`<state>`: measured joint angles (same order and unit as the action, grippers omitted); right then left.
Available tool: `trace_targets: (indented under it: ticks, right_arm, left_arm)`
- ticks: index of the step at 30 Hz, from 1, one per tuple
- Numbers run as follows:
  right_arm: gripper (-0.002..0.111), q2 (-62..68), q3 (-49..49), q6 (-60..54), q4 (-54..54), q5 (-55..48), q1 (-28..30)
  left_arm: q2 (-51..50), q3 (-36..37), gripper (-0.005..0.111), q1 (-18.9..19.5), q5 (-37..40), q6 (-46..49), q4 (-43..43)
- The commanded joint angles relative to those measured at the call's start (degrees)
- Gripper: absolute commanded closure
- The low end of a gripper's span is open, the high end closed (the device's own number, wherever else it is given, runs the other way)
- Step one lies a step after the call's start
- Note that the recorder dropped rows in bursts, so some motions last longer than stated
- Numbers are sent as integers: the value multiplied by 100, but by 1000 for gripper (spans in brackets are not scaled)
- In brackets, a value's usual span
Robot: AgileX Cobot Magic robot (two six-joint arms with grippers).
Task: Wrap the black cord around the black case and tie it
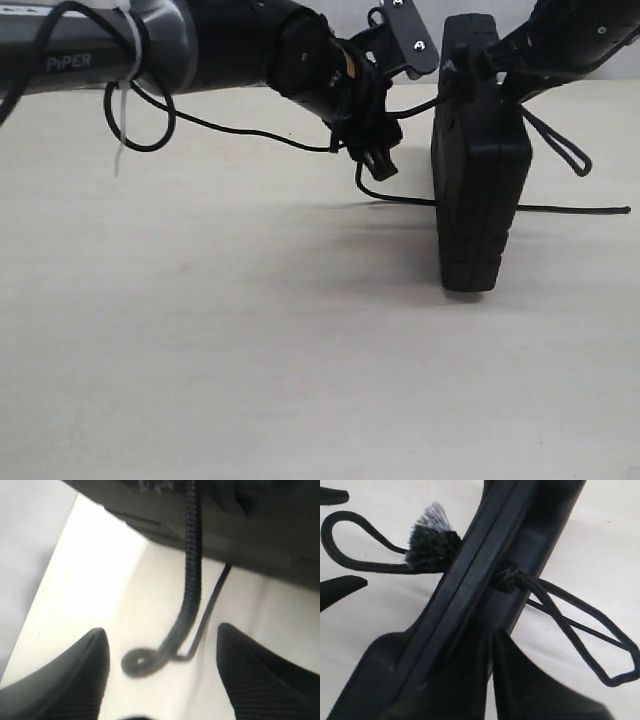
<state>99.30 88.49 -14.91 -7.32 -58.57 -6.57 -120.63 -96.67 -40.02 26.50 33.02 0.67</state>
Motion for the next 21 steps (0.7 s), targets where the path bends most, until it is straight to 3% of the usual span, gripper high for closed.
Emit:
trace_targets:
  ticks: [1, 9, 16, 21]
  right_arm:
    - [104, 2, -22, -322, -476, 13, -20]
    - [104, 316, -22, -855, -1305, -140, -20]
    - [104, 314, -22, -1123, -1510, -139, -20]
    - [104, 314, -22, -1030, -1375, -168, -8]
  left_arm:
    - [248, -9, 48, 189, 638, 10, 212]
    - [814, -9, 48, 730, 1366, 48, 161]
    - [922, -9, 48, 832, 1802, 157, 81]
    - [900, 62, 48, 832, 2405, 1204, -768]
